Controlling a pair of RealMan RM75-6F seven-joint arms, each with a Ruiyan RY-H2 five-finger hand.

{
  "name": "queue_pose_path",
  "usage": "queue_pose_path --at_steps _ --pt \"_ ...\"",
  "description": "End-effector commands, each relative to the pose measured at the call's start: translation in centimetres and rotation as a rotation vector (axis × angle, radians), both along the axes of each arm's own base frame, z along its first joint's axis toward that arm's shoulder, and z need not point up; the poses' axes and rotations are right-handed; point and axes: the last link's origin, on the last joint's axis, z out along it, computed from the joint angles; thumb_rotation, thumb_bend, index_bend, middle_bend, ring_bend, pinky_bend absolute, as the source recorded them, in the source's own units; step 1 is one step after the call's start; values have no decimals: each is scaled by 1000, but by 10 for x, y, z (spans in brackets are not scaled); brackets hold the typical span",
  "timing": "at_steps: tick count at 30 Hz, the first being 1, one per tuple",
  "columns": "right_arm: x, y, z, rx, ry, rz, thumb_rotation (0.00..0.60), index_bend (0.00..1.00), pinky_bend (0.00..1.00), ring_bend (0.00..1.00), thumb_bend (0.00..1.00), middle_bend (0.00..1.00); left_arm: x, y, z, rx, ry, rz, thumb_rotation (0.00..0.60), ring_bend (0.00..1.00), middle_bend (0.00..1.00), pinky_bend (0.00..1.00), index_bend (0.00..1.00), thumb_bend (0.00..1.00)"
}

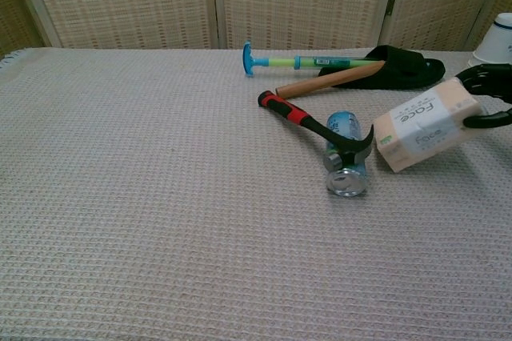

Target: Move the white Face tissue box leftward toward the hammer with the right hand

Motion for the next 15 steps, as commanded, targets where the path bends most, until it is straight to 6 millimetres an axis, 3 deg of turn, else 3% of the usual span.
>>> queue_pose_path --at_steps 1,15 --pt "-4 1 0 -17 83 2 600 469 0 278 152 461 0 0 0 -2 2 -1 600 0 0 151 100 344" --pt "-16 0 7 -32 384 -5 600 437 0 269 154 461 1 -1 -2 -9 8 6 600 0 0 152 100 344"
